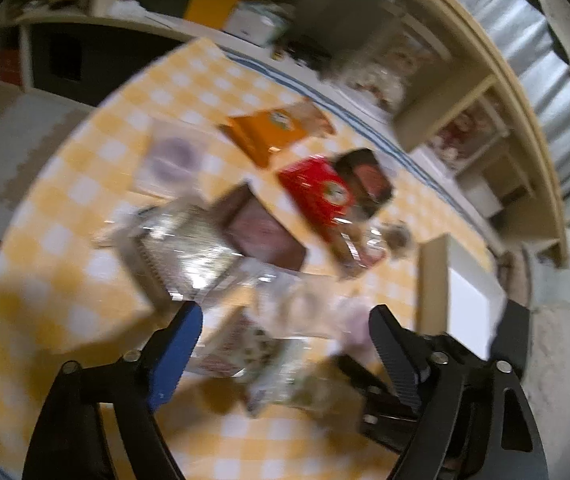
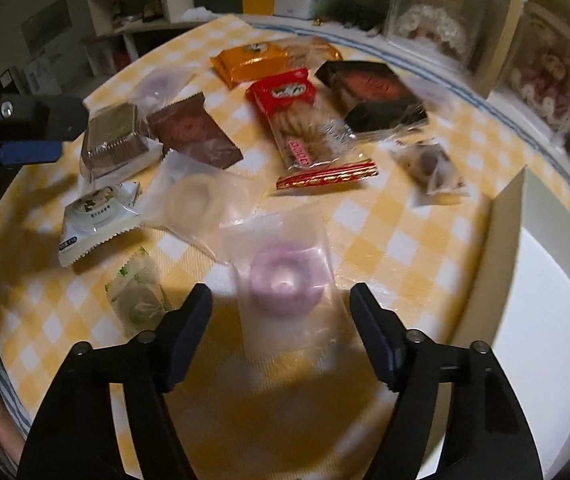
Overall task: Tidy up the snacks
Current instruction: 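Grasp the pink donut pack with the right tool while the left grasps the white printed pack, then carry both packs over the white tray and open both tools to drop them, then withdraw both tools from the tray back toward the snack pile, then grasp the green-leaf candy with the right tool while the left grasps the silver foil cake pack, then carry both packs over the white tray and open both tools to release them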
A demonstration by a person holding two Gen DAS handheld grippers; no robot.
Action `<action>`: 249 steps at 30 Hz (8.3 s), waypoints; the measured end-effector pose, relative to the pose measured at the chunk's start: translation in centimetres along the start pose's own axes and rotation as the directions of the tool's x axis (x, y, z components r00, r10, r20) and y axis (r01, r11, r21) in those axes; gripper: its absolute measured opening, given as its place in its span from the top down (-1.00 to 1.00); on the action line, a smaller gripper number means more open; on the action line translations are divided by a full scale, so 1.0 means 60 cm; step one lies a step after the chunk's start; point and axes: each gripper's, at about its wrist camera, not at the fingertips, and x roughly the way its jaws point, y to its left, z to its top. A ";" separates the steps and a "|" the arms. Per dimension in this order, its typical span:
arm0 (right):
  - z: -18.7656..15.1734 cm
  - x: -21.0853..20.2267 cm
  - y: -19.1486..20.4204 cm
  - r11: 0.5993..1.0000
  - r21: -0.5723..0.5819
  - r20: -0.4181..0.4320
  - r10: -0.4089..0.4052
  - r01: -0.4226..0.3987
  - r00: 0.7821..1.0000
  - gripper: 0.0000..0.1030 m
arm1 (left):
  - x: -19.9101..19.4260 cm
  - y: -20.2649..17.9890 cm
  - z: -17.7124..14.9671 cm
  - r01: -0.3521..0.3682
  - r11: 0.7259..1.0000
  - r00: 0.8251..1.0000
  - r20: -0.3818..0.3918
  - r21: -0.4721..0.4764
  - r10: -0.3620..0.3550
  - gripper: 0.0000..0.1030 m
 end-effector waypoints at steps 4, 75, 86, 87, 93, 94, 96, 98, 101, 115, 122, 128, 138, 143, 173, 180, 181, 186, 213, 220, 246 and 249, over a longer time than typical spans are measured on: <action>-0.003 0.011 0.000 1.000 0.008 -0.004 -0.002 0.002 1.000 -0.12 | 0.029 0.003 0.007 -0.011 0.998 0.999 -0.035 0.061 0.014 -0.53; -0.226 -0.373 -0.252 0.769 0.632 0.181 -0.266 0.095 0.947 -0.05 | 0.036 -0.432 -0.182 0.011 0.882 0.999 -0.038 0.471 0.007 0.26; -0.225 -0.290 -0.293 0.746 0.660 0.064 -0.169 0.085 0.984 -0.11 | 0.173 -0.441 -0.162 -0.011 0.898 0.990 -0.123 0.440 0.072 0.20; -0.224 -0.285 -0.296 0.745 0.661 0.057 -0.169 0.089 0.984 -0.12 | 0.181 -0.441 -0.158 -0.012 0.898 0.990 -0.123 0.440 0.073 0.15; -0.220 -0.275 -0.313 0.725 0.680 0.053 -0.191 0.105 0.980 -0.52 | 0.209 -0.439 -0.142 -0.044 0.884 0.989 -0.106 0.466 0.106 -0.33; -0.224 -0.275 -0.316 0.716 0.688 0.041 -0.202 0.119 0.979 -0.60 | 0.207 -0.436 -0.146 -0.047 0.882 0.989 -0.105 0.468 0.108 -0.40; -0.229 -0.275 -0.321 0.711 0.692 0.032 -0.201 0.123 0.979 -0.68 | 0.204 -0.426 -0.151 -0.050 0.880 0.987 -0.110 0.471 0.115 -0.50; -0.234 -0.278 -0.322 0.712 0.689 0.022 -0.207 0.135 0.978 -0.79 | 0.204 -0.420 -0.153 -0.054 0.880 0.985 -0.117 0.472 0.123 -0.63; -0.240 -0.284 -0.319 0.718 0.677 0.005 -0.222 0.160 0.975 -0.99 | 0.198 -0.413 -0.159 -0.061 0.876 0.984 -0.119 0.478 0.133 -0.83; -0.252 -0.288 -0.285 0.766 0.603 -0.059 -0.236 0.223 0.970 -1.00 | 0.156 -0.397 -0.173 -0.088 0.870 0.978 -0.123 0.485 0.167 -1.00; -0.248 -0.300 -0.267 0.770 0.592 -0.055 -0.258 0.240 0.965 -1.00 | 0.121 -0.391 -0.174 -0.100 0.867 0.978 -0.111 0.488 0.175 -1.00; -0.241 -0.315 -0.249 0.771 0.589 -0.033 -0.276 0.242 0.961 -1.00 | 0.079 -0.381 -0.174 -0.115 0.861 0.979 -0.088 0.496 0.182 -1.00; -0.224 -0.358 -0.220 0.772 0.600 0.068 -0.309 0.208 0.949 -1.00 | -0.016 -0.333 -0.150 -0.135 0.866 0.986 -0.024 0.482 0.167 -1.00; -0.213 -0.371 -0.206 0.769 0.611 0.110 -0.318 0.188 0.942 -1.00 | -0.066 -0.296 -0.129 -0.153 0.868 0.986 0.017 0.472 0.164 -1.00; -0.048 -0.276 -0.008 0.902 0.428 0.368 -0.123 -0.050 0.921 -1.00 | -0.148 -0.050 0.013 -0.290 0.946 0.952 0.143 0.147 0.269 -1.00; -0.024 -0.200 0.039 0.962 0.273 0.341 -0.085 -0.012 0.936 -1.00 | -0.058 -0.017 0.058 -0.297 0.949 0.954 0.065 0.104 0.292 -1.00; -0.023 -0.193 0.041 0.966 0.259 0.340 -0.083 -0.008 0.937 -1.00 | -0.043 -0.015 0.063 -0.292 0.951 0.956 0.058 0.100 0.288 -1.00; -0.011 -0.136 0.072 0.995 0.095 0.315 -0.069 0.041 0.947 -1.00 | 0.022 -0.004 0.080 -0.310 0.945 0.951 0.041 0.100 0.308 -1.00; -0.038 -0.018 0.116 0.948 -0.076 0.057 0.315 -0.310 0.947 -0.36 | 0.097 0.047 0.044 -0.457 0.862 0.864 -0.121 0.218 0.489 -1.00; -0.047 -0.015 0.128 0.980 -0.045 0.022 0.197 -0.196 0.980 0.25 | 0.060 0.054 0.030 -0.389 0.903 0.901 -0.131 0.180 0.414 -0.66; -0.035 -0.081 0.106 0.989 0.055 0.090 0.129 -0.135 0.987 0.33 | 0.004 0.022 0.006 -0.385 0.912 0.919 -0.034 0.141 0.393 -0.13; -0.025 -0.103 0.096 0.988 0.069 0.134 0.125 -0.135 0.983 0.33 | -0.031 0.002 0.000 -0.365 0.921 0.930 0.021 0.135 0.366 -0.13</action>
